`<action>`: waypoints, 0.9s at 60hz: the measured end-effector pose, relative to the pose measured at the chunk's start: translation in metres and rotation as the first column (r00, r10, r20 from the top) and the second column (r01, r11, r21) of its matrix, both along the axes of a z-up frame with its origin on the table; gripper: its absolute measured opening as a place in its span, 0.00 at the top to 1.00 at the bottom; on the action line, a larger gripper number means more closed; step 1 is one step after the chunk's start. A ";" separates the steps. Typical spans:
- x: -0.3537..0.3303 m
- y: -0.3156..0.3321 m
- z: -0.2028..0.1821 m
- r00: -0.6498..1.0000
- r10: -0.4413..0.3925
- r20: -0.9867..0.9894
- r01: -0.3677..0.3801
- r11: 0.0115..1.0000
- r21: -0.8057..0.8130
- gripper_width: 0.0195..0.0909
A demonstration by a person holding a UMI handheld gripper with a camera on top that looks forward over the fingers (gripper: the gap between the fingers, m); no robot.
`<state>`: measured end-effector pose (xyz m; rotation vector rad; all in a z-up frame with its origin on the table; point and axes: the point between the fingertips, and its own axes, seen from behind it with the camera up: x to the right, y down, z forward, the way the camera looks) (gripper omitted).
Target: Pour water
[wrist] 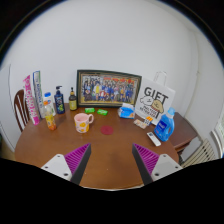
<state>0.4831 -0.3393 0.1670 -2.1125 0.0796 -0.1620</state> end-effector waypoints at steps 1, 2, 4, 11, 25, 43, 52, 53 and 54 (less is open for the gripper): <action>-0.002 0.001 0.000 1.000 0.004 -0.001 -0.004 1.000 -0.001 0.07; -0.005 0.002 -0.001 1.000 0.009 -0.002 -0.009 1.000 -0.003 0.07; -0.012 0.007 -0.002 1.000 0.020 -0.004 -0.020 1.000 -0.008 0.08; -0.062 0.024 -0.017 0.999 0.051 -0.004 -0.051 0.999 -0.017 0.07; -0.195 0.073 -0.033 0.981 0.189 -0.028 -0.190 0.981 -0.029 0.07; -0.355 0.198 -0.070 0.969 0.229 -0.095 -0.223 0.972 0.076 0.07; -0.377 0.270 -0.096 0.973 0.204 -0.109 -0.190 0.974 0.126 0.07; -0.377 0.277 -0.101 0.974 0.197 -0.109 -0.183 0.975 0.125 0.07; -0.377 0.283 -0.106 0.975 0.191 -0.111 -0.177 0.976 0.123 0.08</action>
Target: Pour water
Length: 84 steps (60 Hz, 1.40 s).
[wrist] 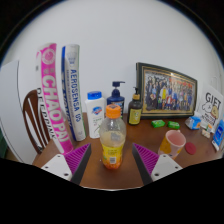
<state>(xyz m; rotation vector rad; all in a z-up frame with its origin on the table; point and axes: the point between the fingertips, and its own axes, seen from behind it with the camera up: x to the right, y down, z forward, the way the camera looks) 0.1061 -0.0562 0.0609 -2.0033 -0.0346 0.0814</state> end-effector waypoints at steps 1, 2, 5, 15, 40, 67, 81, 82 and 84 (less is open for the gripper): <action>-0.001 0.006 -0.005 1.000 -0.005 -0.003 0.005 1.000 -0.002 0.09; -0.001 0.012 -0.009 1.000 -0.010 -0.008 0.010 1.000 -0.003 0.09; -0.004 0.028 -0.023 0.999 -0.019 -0.028 0.019 1.000 -0.001 0.12; -0.004 0.060 -0.037 0.999 -0.034 -0.003 0.034 0.998 0.053 0.66; -0.018 0.064 0.012 0.978 0.037 -0.206 -0.020 0.996 0.086 0.91; 0.075 0.091 0.125 0.063 -0.038 -0.997 0.167 0.986 -0.027 0.92; 0.105 0.095 0.079 -0.357 -0.131 -0.925 0.126 0.974 -0.187 0.91; 0.106 0.097 0.076 -0.378 -0.135 -0.916 0.123 0.973 -0.194 0.91; 0.109 0.097 0.070 -0.411 -0.142 -0.900 0.123 0.970 -0.210 0.91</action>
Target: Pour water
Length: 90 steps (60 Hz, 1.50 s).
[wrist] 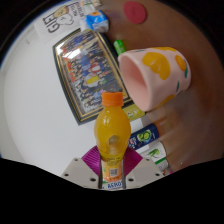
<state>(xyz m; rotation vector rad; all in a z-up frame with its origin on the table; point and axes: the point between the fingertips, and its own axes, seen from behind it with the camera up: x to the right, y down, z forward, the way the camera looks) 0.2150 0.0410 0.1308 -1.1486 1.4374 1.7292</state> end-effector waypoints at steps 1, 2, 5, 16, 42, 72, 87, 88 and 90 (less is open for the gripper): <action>0.001 0.000 -0.003 1.000 -0.002 -0.012 0.002 1.000 -0.004 0.91; 0.002 -0.001 -0.005 1.000 -0.002 -0.020 0.002 1.000 -0.007 0.91; 0.001 -0.002 -0.012 1.000 0.004 -0.018 -0.005 1.000 -0.020 0.91; -0.004 -0.005 -0.015 0.989 0.055 0.138 -0.048 0.998 -0.050 0.91; 0.125 -0.008 0.076 0.163 -0.093 0.982 -0.021 0.995 0.098 0.91; 0.297 -0.016 -0.096 -0.352 0.127 0.927 0.065 0.992 -0.111 0.91; 0.298 -0.028 -0.125 -0.355 0.118 0.928 0.069 0.993 -0.100 0.78; 0.297 -0.028 -0.125 -0.359 0.115 0.926 0.066 0.993 -0.098 0.75; 0.297 -0.028 -0.125 -0.366 0.115 0.924 0.060 0.993 -0.100 0.67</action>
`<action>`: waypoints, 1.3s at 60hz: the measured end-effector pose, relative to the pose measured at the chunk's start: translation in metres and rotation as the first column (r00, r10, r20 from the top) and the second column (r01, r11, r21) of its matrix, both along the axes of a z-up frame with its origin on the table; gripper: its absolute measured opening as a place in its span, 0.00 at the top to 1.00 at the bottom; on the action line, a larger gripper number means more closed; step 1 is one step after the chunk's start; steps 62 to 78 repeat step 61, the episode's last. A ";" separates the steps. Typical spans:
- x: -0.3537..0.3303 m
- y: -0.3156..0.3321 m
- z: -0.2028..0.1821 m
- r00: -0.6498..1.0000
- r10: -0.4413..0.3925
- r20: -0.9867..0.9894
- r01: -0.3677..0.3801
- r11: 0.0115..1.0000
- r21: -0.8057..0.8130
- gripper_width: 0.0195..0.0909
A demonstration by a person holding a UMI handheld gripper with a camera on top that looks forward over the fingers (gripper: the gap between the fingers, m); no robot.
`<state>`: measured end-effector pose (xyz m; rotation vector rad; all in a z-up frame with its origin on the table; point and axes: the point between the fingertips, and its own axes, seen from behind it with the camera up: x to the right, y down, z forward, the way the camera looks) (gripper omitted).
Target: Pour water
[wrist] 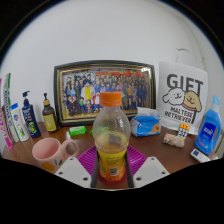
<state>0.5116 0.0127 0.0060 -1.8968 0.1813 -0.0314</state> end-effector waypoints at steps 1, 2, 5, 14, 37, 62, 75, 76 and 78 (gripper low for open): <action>0.000 0.000 -0.001 1.000 0.001 0.001 -0.001 1.000 -0.005 0.65; 0.001 -0.001 -0.002 1.000 0.003 0.000 -0.003 1.000 -0.015 0.60; -0.001 -0.004 -0.010 1.000 0.003 -0.002 -0.004 0.998 -0.064 0.31; -0.010 -0.029 0.002 1.000 -0.002 0.001 0.002 0.992 -0.127 0.06; -0.084 -0.206 0.117 0.998 0.054 0.034 -0.046 0.976 -0.212 0.08; -0.097 -0.309 0.154 0.997 0.046 0.064 -0.033 0.980 -0.197 0.08; -0.097 -0.309 0.154 0.997 0.046 0.064 -0.033 0.980 -0.197 0.08; -0.097 -0.309 0.154 0.997 0.046 0.064 -0.033 0.980 -0.197 0.08; -0.097 -0.309 0.154 0.997 0.046 0.064 -0.033 0.980 -0.197 0.08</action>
